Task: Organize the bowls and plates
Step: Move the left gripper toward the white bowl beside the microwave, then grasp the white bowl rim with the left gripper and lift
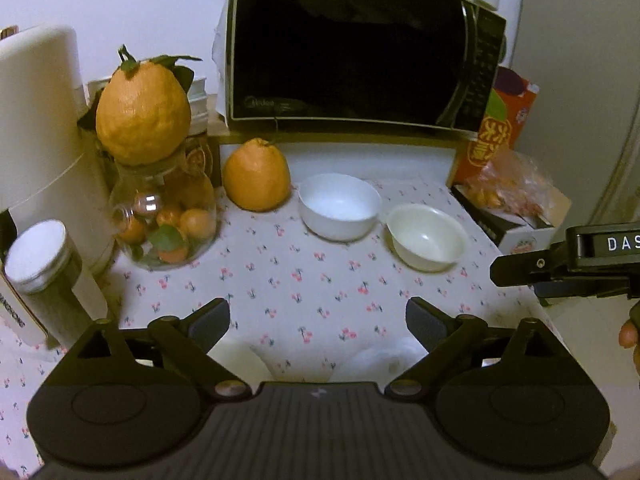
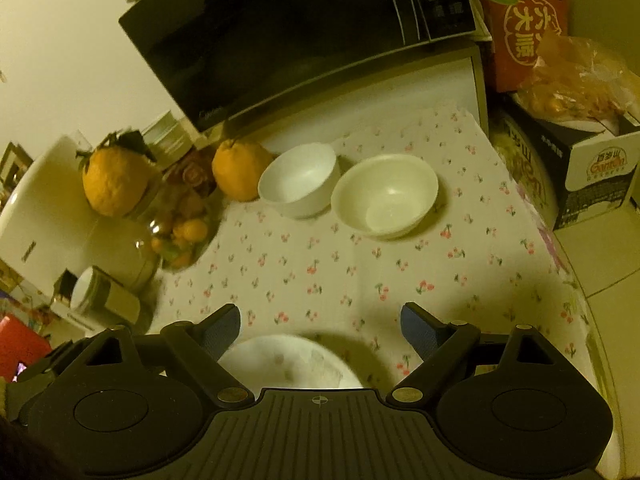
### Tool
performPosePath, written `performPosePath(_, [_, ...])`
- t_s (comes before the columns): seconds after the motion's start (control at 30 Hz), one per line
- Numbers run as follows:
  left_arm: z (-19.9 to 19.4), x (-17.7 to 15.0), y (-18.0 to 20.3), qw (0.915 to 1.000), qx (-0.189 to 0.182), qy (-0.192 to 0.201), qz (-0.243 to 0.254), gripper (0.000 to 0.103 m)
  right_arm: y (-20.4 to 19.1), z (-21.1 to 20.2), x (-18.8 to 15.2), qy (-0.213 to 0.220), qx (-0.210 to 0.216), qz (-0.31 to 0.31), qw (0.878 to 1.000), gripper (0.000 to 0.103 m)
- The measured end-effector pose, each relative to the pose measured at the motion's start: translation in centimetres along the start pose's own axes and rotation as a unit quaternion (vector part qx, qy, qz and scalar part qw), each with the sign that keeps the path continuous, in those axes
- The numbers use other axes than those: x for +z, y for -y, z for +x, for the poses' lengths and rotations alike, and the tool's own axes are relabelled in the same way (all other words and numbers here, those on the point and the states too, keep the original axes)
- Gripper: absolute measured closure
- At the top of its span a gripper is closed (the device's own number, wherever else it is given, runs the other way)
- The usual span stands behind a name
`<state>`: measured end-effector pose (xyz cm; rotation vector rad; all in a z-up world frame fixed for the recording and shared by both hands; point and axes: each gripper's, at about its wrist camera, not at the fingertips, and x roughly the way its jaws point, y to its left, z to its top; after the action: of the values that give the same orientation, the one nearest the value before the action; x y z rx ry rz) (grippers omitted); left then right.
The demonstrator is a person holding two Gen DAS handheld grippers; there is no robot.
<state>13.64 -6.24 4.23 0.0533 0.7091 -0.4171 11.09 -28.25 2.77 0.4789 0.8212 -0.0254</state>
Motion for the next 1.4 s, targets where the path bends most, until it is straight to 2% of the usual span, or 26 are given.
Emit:
performPosePath(0.4, [3.6,4.6,-0.8,0.9981,0.038,-0.028,-0.041,0.001,-0.8,1.5,6.0,0.004,0.026,0.027,0.999,0.014])
performPosePath(0.63, [6.5,6.7,-1.3,0.9964,0.056,-0.030,-0.057,0.001,-0.3,4.9,9.3,0.001,0.047,0.063,0.997,0.013])
performPosePath(0.8, [9.0,7.0,-1.8,0.9951,0.053,-0.040,-0.073,0.001,0.8,8.2,10.2,0.001,0.038,0.061,0.997,0.013])
performPosePath(0.9, [10.6,6.7,-2.2,0.9945,0.037,-0.037,-0.090,0.001,1.5,10.0,10.7,0.007,0.028,0.054,0.998,0.013])
performPosePath(1.0, [12.4,7.2,-2.5,0.9933,0.036,-0.047,-0.100,0.002,2.4,11.8,11.2,0.009,0.031,0.054,0.998,0.013])
performPosePath(1.07, [13.1,7.5,-2.7,0.9934,0.023,-0.038,-0.106,0.002,3.0,12.7,11.6,0.018,0.036,0.056,0.998,0.013])
performPosePath(1.13, [13.9,7.6,-3.0,0.9925,0.012,-0.037,-0.116,0.006,3.6,13.6,11.8,0.028,0.042,0.062,0.997,0.013])
performPosePath(1.3, [15.6,7.1,-3.6,0.9870,-0.016,-0.045,-0.153,0.023,4.4,15.8,11.8,0.039,0.055,0.079,0.995,0.014])
performPosePath(1.4, [16.2,6.5,-3.6,0.9866,-0.029,-0.046,-0.154,0.033,4.5,16.8,11.6,0.043,0.053,0.077,0.995,0.023])
